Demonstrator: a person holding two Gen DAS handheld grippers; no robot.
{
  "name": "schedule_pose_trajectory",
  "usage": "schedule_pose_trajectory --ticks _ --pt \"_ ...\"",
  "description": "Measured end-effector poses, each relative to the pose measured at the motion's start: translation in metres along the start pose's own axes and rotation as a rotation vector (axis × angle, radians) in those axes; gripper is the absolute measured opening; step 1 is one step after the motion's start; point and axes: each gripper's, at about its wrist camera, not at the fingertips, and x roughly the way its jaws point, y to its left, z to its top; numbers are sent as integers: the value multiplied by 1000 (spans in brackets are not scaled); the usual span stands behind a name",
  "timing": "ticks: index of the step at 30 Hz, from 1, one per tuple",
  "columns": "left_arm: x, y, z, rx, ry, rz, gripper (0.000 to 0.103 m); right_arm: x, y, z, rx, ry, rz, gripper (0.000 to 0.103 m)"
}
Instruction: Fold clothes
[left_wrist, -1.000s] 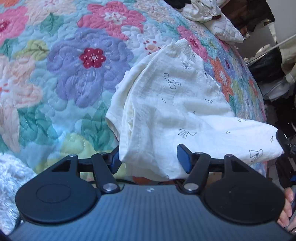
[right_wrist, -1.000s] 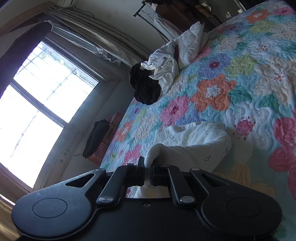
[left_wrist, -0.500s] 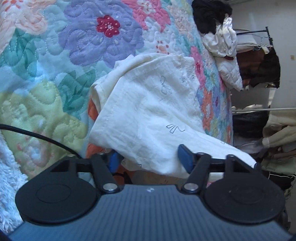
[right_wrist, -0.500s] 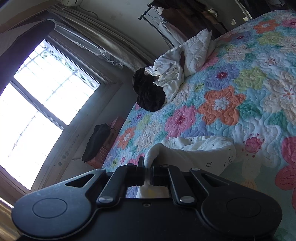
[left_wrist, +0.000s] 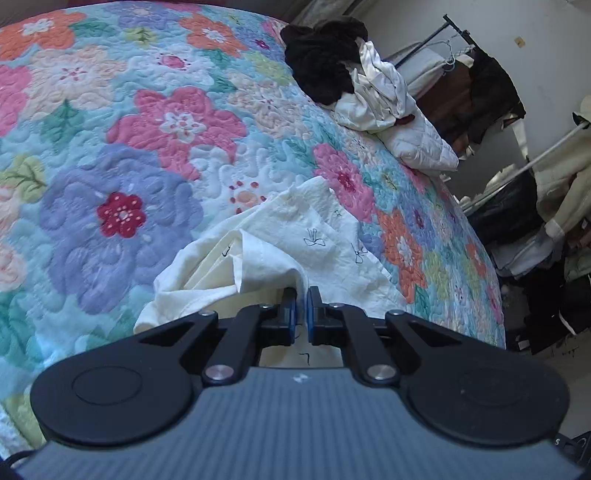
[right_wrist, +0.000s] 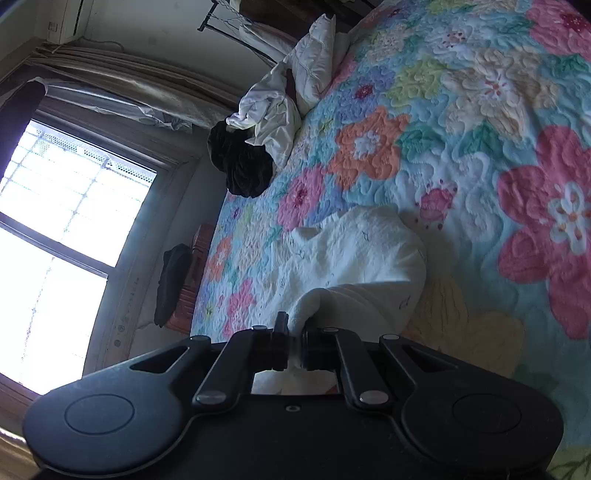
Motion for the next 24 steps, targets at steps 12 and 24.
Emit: schedule_pose_trajectory --ticks 12,24 --pt "92 -56 59 336 21 -41 41 58 -49 56 52 -54 -175 25" --pt "64 -11 58 464 -42 6 68 44 -44 47 -187 -141 -141 58"
